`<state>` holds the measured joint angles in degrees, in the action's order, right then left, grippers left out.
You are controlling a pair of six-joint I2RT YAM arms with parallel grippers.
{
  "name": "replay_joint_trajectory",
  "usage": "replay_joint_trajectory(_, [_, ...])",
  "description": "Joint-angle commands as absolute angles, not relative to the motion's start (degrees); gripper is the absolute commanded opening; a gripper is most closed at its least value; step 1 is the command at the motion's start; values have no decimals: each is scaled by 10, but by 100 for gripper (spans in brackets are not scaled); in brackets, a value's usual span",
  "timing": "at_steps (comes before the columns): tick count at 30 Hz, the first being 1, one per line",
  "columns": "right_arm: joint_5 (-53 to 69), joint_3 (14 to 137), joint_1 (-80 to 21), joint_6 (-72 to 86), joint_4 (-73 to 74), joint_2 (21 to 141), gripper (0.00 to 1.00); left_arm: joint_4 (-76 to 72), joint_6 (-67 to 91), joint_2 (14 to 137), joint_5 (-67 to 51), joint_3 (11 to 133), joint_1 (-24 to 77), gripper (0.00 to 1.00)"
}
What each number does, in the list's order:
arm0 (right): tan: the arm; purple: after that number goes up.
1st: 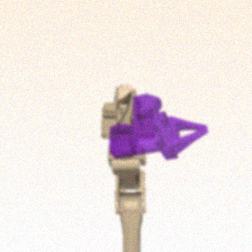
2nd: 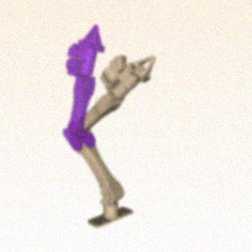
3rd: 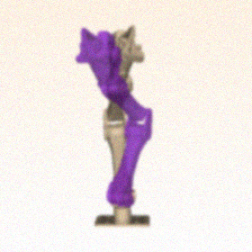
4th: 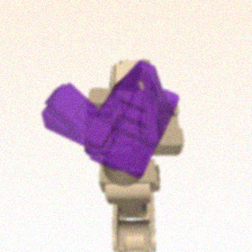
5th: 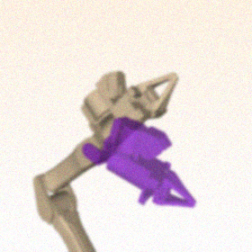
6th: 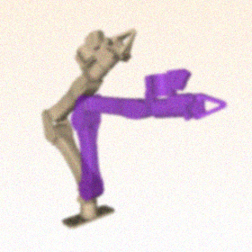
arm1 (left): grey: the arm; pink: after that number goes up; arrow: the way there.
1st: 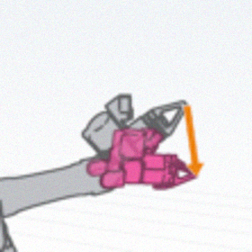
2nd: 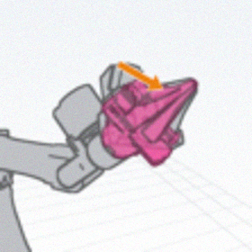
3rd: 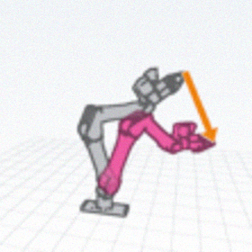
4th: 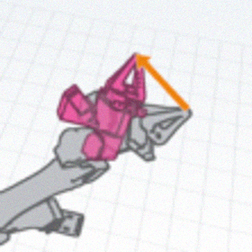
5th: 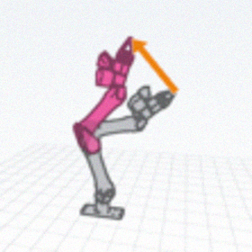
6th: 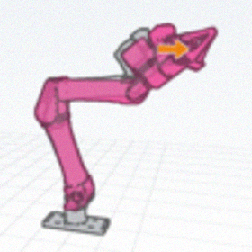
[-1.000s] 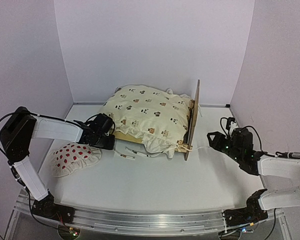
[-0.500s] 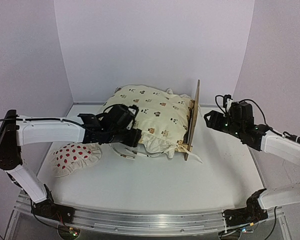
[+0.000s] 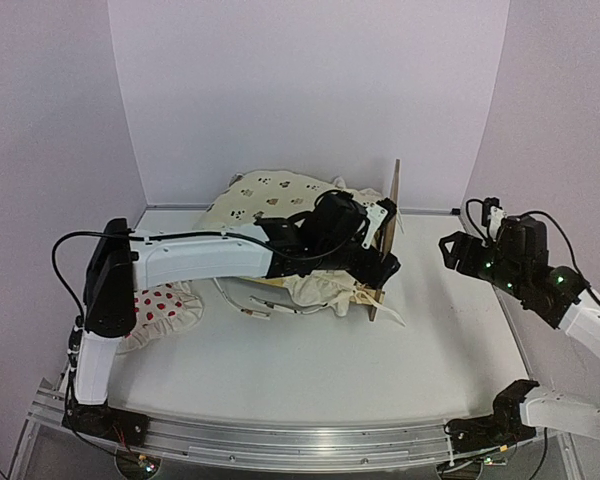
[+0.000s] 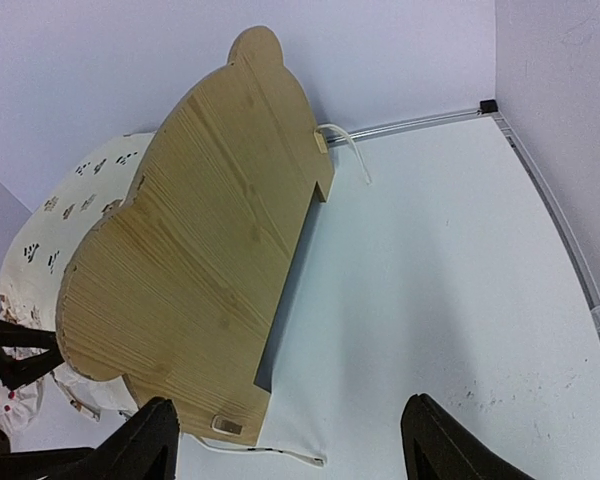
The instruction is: Set up the pet bed
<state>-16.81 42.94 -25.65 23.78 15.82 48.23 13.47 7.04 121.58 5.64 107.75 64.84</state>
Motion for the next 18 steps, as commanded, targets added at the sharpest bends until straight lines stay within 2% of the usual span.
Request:
replay_joint_trajectory(1, [-186,422,-254,227,194,458,78,121,38,1272,34,1164,645,89])
replay_joint_trajectory(4, [-182,419,-254,228,195,451,78,109,27,1305,58,1196,644,84])
replay_joint_trajectory(6, [-179,418,-254,229,195,451,78,98,16,1325,78,1212,644,78])
replay_joint_trajectory(15, [-187,418,-254,226,196,451,78,62,-17,1353,111,1220,644,27])
replay_joint_trajectory(18, [-186,420,-254,228,196,452,78,52,-18,1336,105,1193,645,16])
